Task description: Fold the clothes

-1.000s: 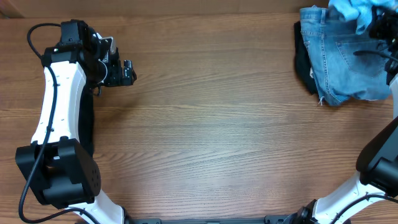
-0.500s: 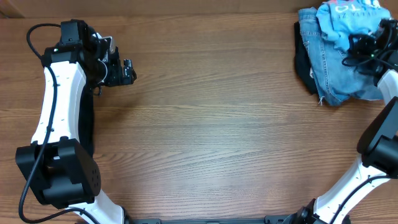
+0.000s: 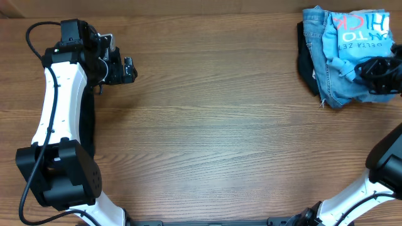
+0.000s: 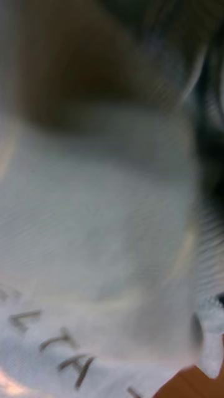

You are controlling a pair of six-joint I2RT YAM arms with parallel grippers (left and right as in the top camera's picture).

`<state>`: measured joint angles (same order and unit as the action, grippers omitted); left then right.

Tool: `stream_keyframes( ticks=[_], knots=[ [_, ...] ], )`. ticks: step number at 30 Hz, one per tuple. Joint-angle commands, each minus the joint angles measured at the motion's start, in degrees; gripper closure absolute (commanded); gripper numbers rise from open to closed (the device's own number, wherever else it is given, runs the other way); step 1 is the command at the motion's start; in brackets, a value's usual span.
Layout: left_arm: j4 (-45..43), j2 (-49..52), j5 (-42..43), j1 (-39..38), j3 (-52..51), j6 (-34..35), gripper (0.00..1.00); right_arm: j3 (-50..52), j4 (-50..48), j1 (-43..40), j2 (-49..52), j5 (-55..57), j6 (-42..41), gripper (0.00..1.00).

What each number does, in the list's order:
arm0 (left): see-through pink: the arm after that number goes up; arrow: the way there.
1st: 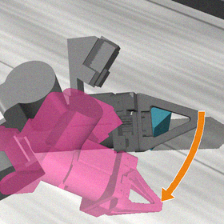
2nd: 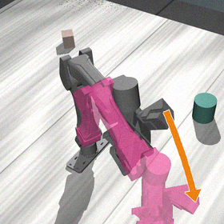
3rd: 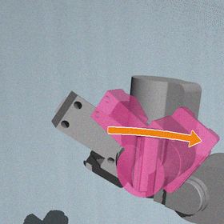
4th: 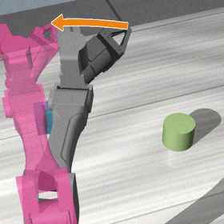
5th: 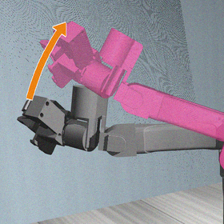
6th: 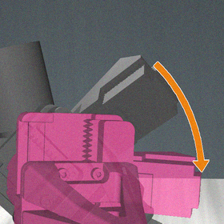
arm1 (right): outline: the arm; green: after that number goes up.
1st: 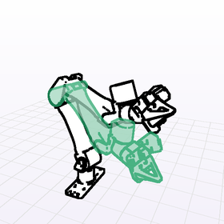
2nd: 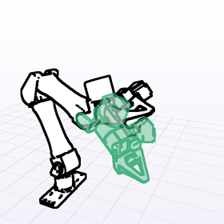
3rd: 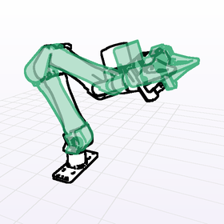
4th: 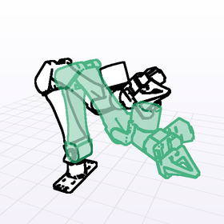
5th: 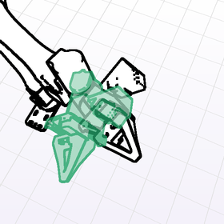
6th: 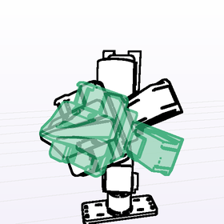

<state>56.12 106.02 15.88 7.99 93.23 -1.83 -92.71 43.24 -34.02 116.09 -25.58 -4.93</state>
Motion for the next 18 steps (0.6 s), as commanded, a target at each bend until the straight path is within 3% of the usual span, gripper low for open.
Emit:
stream_keyframes(
  ticks=[1,5,7,8,9,10,11,18],
  knots=[
    [-0.07,-0.37,0.28,0.13,-0.09,0.55,0.00,-0.39,3.58,-1.05,-2.27,1.55,0.15,0.14],
    [-0.04,-0.37,0.26,0.13,-0.09,0.55,0.00,-0.39,7.17,-1.05,-6.16,-2.60,0.22,0.18],
    [-0.07,-0.37,0.26,0.13,-0.09,0.52,0.00,-0.39,6.14,-1.03,-12.37,-2.54,0.44,0.34],
    [-0.07,-0.37,0.24,0.13,-0.09,0.52,0.00,-0.39,5.46,-1.03,-14.21,-2.54,0.44,0.43],
    [-0.09,-0.37,0.26,0.13,-0.09,0.52,0.00,-0.39,4.57,-1.03,-16.11,-2.54,0.42,0.59],
    [-0.39,-0.37,0.26,0.13,-0.09,0.52,0.00,-0.39,1.20,-0.79,-18.86,-2.56,0.42,0.82],
    [-0.68,-0.37,0.26,0.13,-0.09,0.55,0.00,-0.39,-1.31,-0.15,-19.15,-2.56,0.42,0.96],
    [-1.55,-0.37,0.26,0.13,-0.09,0.57,0.00,-0.31,-22.86,7.65,-7.87,2.16,0.87,0.96]
  ],
)
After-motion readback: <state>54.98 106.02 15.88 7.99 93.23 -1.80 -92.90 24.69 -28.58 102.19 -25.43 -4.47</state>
